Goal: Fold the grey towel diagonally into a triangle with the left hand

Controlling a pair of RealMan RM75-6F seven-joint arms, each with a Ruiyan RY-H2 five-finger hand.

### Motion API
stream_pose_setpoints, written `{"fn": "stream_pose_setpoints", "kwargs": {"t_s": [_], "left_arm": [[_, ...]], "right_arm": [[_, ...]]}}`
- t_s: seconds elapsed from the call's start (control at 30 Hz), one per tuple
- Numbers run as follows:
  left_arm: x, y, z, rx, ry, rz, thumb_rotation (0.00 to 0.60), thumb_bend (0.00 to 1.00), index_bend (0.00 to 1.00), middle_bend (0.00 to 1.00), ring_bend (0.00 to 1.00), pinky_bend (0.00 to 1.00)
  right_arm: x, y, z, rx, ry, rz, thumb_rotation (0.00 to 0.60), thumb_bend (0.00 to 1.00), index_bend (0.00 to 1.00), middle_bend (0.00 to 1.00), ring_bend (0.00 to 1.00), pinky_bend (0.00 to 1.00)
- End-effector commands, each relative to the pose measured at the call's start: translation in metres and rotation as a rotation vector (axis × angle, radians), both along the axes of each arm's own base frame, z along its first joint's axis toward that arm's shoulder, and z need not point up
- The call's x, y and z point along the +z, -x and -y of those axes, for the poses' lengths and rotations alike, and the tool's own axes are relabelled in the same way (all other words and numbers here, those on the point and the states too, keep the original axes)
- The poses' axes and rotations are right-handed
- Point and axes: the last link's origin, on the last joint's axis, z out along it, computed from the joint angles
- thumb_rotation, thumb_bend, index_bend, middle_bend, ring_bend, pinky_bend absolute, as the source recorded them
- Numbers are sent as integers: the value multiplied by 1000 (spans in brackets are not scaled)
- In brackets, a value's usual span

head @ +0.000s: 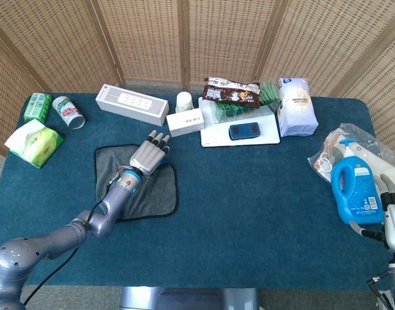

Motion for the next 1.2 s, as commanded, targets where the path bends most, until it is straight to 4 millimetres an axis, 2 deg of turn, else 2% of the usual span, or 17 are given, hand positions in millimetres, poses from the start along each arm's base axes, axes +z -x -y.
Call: {"fn": "stream_pose_setpoints", "kwargs": {"t_s": [0.03, 0.13, 0.3, 0.5, 0.83, 1.0, 1.07, 1.2], "left_arm": [[-4, -4, -1, -3, 1, 4, 600, 262, 268, 0, 0, 109], [-6, -9, -1, -30, -18, 4, 600, 321, 325, 0, 0, 130], [-8, -11, -2, -42, -36, 7, 600, 350, 443, 0, 0, 169], [-6, -10, -1, -67, -55, 2, 600, 353, 500, 0, 0, 182], [-1, -6, -3, -97, -101, -10, 600, 353, 687, 0, 28, 219], [-1, -4, -3, -104, -108, -13, 600, 363, 722, 0, 30, 221], [-1, -3, -2, -104, -107, -9, 600, 394, 729, 0, 29, 220], [0, -2, -1, -104, -103, -6, 600, 581, 728, 0, 28, 235]], "right_arm": [[0, 1, 0, -2, -2, 0, 600, 0, 0, 0, 0, 0], [0, 1, 1, -1, -3, -1, 600, 0, 0, 0, 0, 0], [0, 1, 1, -1, -9, -1, 600, 0, 0, 0, 0, 0], [-2, 2, 1, -3, -16, -1, 600, 0, 0, 0, 0, 0], [-4, 2, 2, -3, -25, -4, 600, 0, 0, 0, 0, 0], [-5, 1, 2, -2, -26, -8, 600, 0, 0, 0, 0, 0], [-5, 1, 2, -2, -27, -9, 600, 0, 0, 0, 0, 0], [-6, 1, 2, -1, -29, -9, 600, 0, 0, 0, 0, 0]]}}
